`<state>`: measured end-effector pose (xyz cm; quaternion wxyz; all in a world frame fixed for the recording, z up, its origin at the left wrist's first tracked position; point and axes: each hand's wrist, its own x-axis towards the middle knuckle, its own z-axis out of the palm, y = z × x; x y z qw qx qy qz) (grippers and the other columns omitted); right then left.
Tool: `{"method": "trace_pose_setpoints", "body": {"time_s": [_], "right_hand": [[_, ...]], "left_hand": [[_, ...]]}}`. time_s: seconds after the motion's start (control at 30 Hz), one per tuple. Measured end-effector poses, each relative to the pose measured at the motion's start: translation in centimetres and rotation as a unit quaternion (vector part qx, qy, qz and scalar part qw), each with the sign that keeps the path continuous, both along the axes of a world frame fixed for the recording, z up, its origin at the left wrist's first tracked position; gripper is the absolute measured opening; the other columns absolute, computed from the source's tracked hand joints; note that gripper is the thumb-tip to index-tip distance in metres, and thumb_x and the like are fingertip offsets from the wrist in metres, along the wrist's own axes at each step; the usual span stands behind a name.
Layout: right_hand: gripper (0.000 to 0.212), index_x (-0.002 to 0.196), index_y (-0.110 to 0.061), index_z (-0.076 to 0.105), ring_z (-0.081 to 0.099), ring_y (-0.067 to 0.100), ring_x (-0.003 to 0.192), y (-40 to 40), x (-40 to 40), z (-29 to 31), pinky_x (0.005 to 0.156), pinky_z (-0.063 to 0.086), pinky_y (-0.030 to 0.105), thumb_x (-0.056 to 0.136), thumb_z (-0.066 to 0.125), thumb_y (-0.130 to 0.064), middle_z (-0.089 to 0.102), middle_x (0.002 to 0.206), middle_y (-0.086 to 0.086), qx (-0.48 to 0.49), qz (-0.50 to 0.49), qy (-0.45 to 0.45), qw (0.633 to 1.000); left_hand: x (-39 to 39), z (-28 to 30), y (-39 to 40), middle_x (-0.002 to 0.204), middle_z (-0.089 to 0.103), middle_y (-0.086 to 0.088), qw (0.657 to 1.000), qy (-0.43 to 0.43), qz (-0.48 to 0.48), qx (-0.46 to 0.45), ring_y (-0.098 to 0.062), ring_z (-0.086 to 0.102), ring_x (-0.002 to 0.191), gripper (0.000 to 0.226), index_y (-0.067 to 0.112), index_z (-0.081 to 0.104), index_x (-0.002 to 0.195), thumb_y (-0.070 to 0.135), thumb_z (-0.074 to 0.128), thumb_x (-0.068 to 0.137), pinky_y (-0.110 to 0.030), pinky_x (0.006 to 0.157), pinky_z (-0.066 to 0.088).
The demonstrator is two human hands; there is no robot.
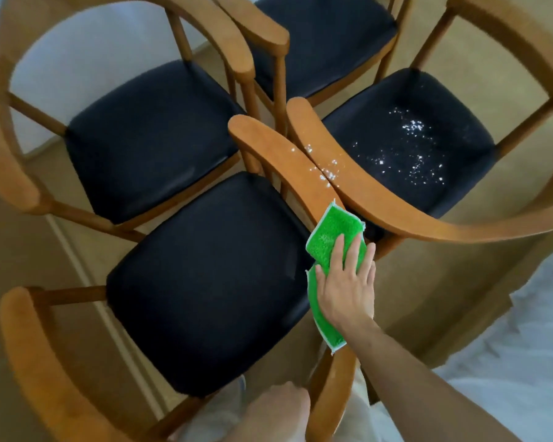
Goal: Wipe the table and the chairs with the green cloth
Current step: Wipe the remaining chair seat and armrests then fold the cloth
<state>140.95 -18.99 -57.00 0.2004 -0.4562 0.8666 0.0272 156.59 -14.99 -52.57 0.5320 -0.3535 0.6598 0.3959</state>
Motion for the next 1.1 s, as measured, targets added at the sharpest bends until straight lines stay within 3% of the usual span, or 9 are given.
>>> {"method": "trace_pose_setpoints", "body": {"time_s": [0.13,0.2,0.3,0.4,0.53,0.77,0.9,1.0,1.1], "right_hand": [[0.068,0.149,-0.002,0.027,0.017,0.051,0.140,-2.5,-3.2,-0.7,0.110,0.025,0.060,0.099,0.035,-0.047,0.025,0.153,0.028,-0.045,0.080,-0.008,0.996],[0.068,0.148,-0.001,0.030,0.020,0.051,0.140,-2.6,-4.1,-0.6,0.110,0.025,0.060,0.097,0.031,-0.048,0.028,0.152,0.028,-0.049,0.126,-0.024,0.991],[0.068,0.149,-0.001,0.026,0.015,0.048,0.143,-3.3,-5.6,0.6,0.113,0.017,0.057,0.099,0.028,-0.047,0.022,0.155,0.025,-0.078,0.155,-0.055,0.983],[0.066,0.149,-0.002,0.025,0.009,0.040,0.145,-4.5,-7.3,3.0,0.115,0.010,0.052,0.098,0.024,-0.044,0.017,0.158,0.021,-0.191,0.127,-0.105,0.968],[0.066,0.152,-0.010,0.012,-0.002,0.031,0.148,-6.7,-9.5,5.4,0.119,-0.003,0.041,0.099,0.020,-0.049,0.006,0.160,0.013,-0.297,0.087,-0.148,0.939],[0.073,0.154,-0.014,0.001,-0.014,0.037,0.146,-12.9,-10.8,1.1,0.116,-0.002,0.058,0.096,0.010,-0.056,-0.009,0.161,0.016,-0.067,0.172,-0.034,0.982],[0.072,0.154,-0.023,-0.003,-0.012,0.034,0.147,-13.6,-10.6,-0.8,0.115,-0.004,0.059,0.094,0.004,-0.061,-0.008,0.161,0.013,-0.052,0.193,-0.005,0.980],[0.070,0.153,-0.029,-0.004,-0.015,0.032,0.146,-13.9,-10.7,-1.0,0.114,-0.004,0.060,0.093,0.002,-0.064,-0.010,0.162,0.010,-0.046,0.205,0.002,0.978],[0.069,0.153,-0.032,-0.005,-0.014,0.033,0.146,-15.4,-11.0,-1.1,0.114,-0.004,0.060,0.092,0.001,-0.065,-0.010,0.162,0.008,-0.048,0.247,0.011,0.968]], "left_hand": [[-2.3,-2.1,-0.6,0.142,0.048,-0.013,0.994,-0.087,0.063,-0.031,-0.030,0.045,0.131,0.041,0.008,0.051,0.134,0.028,0.040,0.100,-0.041,0.110,0.034],[-4.4,-2.1,-1.1,0.147,0.041,-0.011,0.988,-0.123,0.086,-0.031,-0.031,0.038,0.136,0.069,0.017,0.036,0.146,0.050,0.052,0.087,-0.043,0.112,0.030],[-8.4,-0.2,-0.9,0.136,0.046,-0.001,0.981,-0.053,0.160,-0.095,-0.025,0.045,0.127,0.112,0.038,0.007,0.146,0.074,0.053,0.051,-0.045,0.106,0.033],[-11.7,-0.1,-0.7,0.132,0.052,0.006,0.935,0.037,0.310,-0.169,-0.014,0.055,0.117,0.105,0.030,0.010,0.148,0.066,0.063,0.064,-0.034,0.099,0.042],[-13.6,-1.1,-2.8,0.132,0.051,0.009,0.891,0.075,0.384,-0.232,-0.013,0.053,0.120,0.092,0.026,0.014,0.148,0.054,0.066,0.077,-0.033,0.102,0.042],[-15.9,-2.8,-9.6,0.133,0.052,0.009,0.784,0.202,0.539,-0.231,-0.010,0.053,0.119,0.095,0.028,0.021,0.148,0.034,0.078,0.072,-0.035,0.098,0.048],[-17.4,-4.1,-10.6,0.128,0.054,0.006,0.725,0.201,0.611,-0.246,-0.014,0.056,0.115,0.102,0.023,0.019,0.146,0.038,0.083,0.068,-0.037,0.092,0.052],[-18.5,-5.0,-9.5,0.112,0.059,0.015,0.668,0.189,0.659,-0.290,-0.007,0.061,0.102,0.092,0.038,0.025,0.135,0.048,0.083,0.063,-0.031,0.080,0.056],[-18.9,-6.0,-9.0,0.113,0.056,0.019,0.655,0.170,0.661,-0.323,-0.006,0.059,0.102,0.093,0.043,0.023,0.133,0.053,0.079,0.060,-0.026,0.079,0.055]]}}
